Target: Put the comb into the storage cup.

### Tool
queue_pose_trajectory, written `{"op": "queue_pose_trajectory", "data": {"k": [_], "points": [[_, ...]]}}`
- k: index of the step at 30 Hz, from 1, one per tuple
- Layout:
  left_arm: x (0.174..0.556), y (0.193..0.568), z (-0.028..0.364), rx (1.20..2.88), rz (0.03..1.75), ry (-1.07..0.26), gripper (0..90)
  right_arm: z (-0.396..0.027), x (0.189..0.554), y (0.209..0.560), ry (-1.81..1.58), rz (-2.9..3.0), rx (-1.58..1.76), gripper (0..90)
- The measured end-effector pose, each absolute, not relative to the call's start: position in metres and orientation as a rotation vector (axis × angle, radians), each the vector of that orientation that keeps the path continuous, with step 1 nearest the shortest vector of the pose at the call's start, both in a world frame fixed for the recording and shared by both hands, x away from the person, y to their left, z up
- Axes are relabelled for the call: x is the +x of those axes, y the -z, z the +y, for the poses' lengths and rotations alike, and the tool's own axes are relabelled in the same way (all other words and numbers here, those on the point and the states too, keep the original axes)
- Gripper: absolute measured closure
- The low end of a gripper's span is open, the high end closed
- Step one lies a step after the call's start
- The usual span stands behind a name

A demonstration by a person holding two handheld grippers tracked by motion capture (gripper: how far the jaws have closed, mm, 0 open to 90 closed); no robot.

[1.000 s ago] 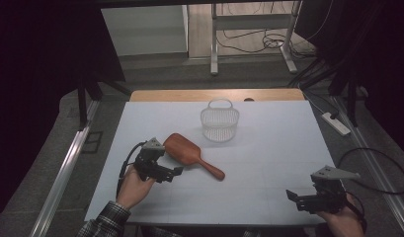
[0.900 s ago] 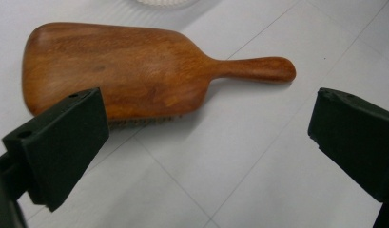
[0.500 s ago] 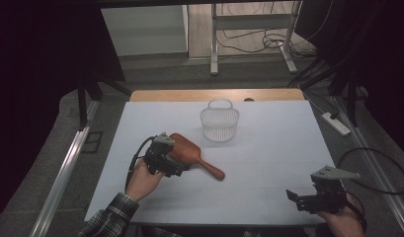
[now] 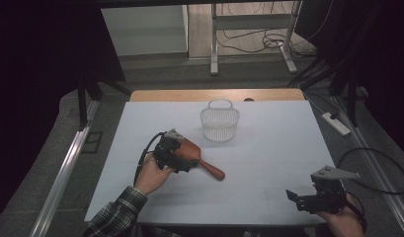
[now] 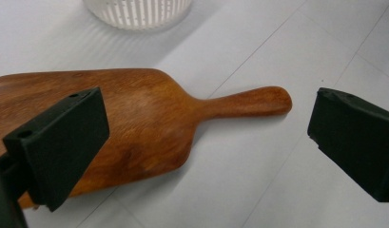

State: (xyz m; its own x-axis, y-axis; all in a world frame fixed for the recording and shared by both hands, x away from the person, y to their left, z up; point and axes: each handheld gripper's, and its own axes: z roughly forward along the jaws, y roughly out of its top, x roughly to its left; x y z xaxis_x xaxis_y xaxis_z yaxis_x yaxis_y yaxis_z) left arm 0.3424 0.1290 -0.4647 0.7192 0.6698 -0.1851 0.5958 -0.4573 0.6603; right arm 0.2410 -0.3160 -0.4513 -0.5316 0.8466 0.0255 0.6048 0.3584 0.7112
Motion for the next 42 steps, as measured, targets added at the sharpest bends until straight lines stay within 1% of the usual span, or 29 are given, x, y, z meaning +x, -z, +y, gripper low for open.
{"op": "queue_pose_trajectory", "data": {"k": [22, 33, 35, 36, 39, 42], "points": [[0.364, 0.464, 0.099, 2.240, 0.910, -0.139, 0.0, -0.316, 0.242, 0.452, -0.968, 2.285, 1.279, 0.0], [0.374, 0.464, 0.081, 2.255, 0.887, -0.120, 0.2, -0.316, 0.242, 0.452, -0.964, 2.287, 1.283, 0.0], [0.374, 0.465, 0.079, 2.271, 0.886, -0.137, 3.9, -0.316, 0.242, 0.452, -0.963, 2.287, 1.285, 0.0], [0.374, 0.466, 0.078, 2.276, 0.883, -0.137, 7.6, -0.316, 0.242, 0.452, -0.962, 2.287, 1.285, 0.0], [0.373, 0.467, 0.077, 2.284, 0.866, -0.130, 26.1, -0.316, 0.242, 0.452, -0.957, 2.288, 1.286, 0.0], [0.372, 0.468, 0.077, 2.295, 0.863, -0.152, 39.8, -0.315, 0.242, 0.452, -0.953, 2.292, 1.283, 0.0]]}}
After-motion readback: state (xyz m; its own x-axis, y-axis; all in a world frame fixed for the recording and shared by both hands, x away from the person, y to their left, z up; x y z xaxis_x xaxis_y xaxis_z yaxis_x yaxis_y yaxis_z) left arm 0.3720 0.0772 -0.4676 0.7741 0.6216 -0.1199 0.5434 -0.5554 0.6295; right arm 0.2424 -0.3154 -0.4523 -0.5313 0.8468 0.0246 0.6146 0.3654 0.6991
